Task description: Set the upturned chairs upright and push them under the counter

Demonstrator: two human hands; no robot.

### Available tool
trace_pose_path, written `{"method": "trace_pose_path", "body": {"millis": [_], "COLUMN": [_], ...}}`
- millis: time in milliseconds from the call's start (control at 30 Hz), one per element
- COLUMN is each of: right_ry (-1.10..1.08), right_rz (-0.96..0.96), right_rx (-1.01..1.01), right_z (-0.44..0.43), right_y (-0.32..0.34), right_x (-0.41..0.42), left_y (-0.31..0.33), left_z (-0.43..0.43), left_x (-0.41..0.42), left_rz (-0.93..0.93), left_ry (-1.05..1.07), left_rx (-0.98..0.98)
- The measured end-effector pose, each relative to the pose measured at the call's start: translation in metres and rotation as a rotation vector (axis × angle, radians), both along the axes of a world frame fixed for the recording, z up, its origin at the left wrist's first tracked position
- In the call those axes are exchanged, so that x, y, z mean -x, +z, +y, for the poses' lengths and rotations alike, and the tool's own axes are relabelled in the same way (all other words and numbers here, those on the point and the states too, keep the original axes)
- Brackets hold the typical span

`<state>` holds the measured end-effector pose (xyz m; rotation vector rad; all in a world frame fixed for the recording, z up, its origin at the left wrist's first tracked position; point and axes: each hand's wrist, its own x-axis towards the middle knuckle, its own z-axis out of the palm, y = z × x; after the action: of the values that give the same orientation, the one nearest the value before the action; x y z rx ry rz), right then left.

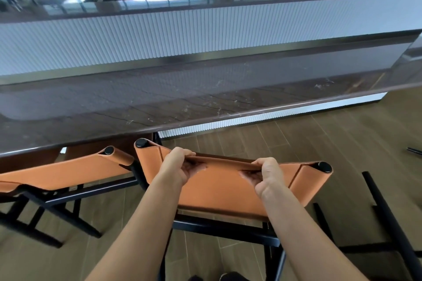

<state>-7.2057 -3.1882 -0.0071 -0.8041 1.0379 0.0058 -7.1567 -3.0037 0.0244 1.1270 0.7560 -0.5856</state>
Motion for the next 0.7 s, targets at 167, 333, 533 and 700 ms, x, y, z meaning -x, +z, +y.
{"method": "trace_pose_path", "body": {"millis": [167, 333, 533, 700], "right_ry": [0.040, 0.054, 0.060, 0.062], "right_rz": [-0.007, -0.041, -0.044, -0.044], "right_rx": [-0.036, -0.060, -0.062, -0.058], "right_z": [-0.004, -0.009, -0.012, -0.019], "right_y": [-0.001, -0.001, 0.002, 0.006], "right_x": [0.000, -0.008, -0.020, -0.036], "left_y": [0.000, 0.001, 0.000, -0.002], "left_z": [-0.002, -0.007, -0.015, -0.021], "left_x": [0.000, -0.003, -0.017, -0.035], "left_rz": [0.007, -0.018, -0.018, -0.016], "left_ry": [0.035, 0.080, 0.094, 0.098], "left_rx": [0.003, 0.029, 0.036, 0.012]}}
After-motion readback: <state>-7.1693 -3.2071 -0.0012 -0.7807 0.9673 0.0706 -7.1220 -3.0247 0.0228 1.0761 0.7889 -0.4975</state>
